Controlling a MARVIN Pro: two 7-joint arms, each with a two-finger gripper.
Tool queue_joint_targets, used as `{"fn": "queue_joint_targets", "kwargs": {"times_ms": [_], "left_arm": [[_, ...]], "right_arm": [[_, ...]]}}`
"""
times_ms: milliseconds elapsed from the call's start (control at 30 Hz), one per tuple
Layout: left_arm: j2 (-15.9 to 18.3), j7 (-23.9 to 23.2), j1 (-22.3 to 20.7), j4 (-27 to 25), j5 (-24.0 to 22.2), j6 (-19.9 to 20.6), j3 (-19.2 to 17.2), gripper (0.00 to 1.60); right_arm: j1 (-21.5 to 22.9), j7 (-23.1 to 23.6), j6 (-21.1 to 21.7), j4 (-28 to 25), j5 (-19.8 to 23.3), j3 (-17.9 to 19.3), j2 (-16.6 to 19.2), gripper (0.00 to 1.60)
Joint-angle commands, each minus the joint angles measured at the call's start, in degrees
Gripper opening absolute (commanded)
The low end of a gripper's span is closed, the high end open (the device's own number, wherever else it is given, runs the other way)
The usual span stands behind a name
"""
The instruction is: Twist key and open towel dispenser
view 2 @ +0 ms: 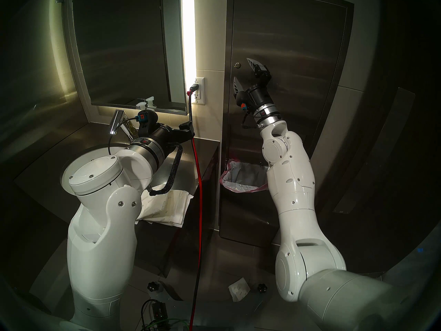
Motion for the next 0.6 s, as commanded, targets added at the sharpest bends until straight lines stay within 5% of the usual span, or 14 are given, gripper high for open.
{"fn": "queue_joint_targets", "kwargs": {"times_ms": [0, 567], "left_arm": [[0.1, 0.0, -0.5, -0.5, 0.0, -0.1, -0.1, 1.60], [0.1, 0.0, -0.5, -0.5, 0.0, -0.1, -0.1, 1.60]], "right_arm": [[4.2, -1.7, -0.7, 1.3, 0.4, 0.0, -0.2, 1.60], [6.2, -2.7, -2.8, 6.0, 1.4, 1.4, -0.3, 1.60]]}}
